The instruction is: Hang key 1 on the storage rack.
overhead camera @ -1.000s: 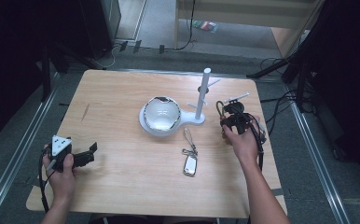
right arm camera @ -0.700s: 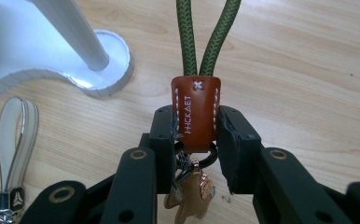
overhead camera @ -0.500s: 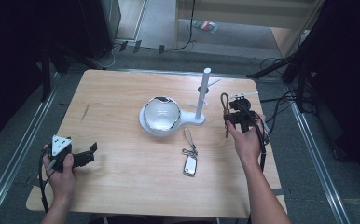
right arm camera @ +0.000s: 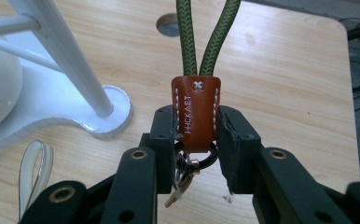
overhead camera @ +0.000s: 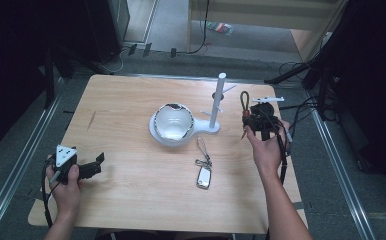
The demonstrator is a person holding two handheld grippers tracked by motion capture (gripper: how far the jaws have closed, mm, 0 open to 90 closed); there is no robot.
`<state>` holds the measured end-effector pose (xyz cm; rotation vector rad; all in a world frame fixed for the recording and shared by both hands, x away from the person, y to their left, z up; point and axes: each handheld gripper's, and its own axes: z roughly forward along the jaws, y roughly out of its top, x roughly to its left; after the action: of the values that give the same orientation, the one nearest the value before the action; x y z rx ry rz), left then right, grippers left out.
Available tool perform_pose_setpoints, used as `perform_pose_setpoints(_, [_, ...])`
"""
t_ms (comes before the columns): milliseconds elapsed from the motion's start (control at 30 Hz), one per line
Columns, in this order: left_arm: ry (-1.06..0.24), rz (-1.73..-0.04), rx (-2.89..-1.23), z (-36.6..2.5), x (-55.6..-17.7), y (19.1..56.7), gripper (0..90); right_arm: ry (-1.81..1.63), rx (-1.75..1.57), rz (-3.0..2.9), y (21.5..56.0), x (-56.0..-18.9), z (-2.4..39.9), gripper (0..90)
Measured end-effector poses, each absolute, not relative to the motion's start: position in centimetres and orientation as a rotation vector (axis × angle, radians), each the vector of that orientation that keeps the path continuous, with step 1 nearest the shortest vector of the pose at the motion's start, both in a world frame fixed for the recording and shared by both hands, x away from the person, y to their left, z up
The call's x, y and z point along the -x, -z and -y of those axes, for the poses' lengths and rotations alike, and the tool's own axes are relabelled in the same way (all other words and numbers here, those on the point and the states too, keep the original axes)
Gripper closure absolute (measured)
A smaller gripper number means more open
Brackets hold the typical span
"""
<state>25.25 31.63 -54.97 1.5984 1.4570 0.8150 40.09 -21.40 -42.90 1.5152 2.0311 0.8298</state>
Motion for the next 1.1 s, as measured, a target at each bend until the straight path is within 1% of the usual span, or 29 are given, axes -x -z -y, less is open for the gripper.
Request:
perform_pose_setpoints(667, [-0.814,-1.456,-1.599,-31.6,-25.3,55.0,0.0,-0.97,-1.41,-1.882,41.2,-38.8,20.8,69.7])
perform_pose_setpoints(1100, [-0.813,-1.456,-1.6,-31.6,-25.3,55.0,0.0,-1.051,-1.295,-1.868,41.0,-38.4,20.3,69.7])
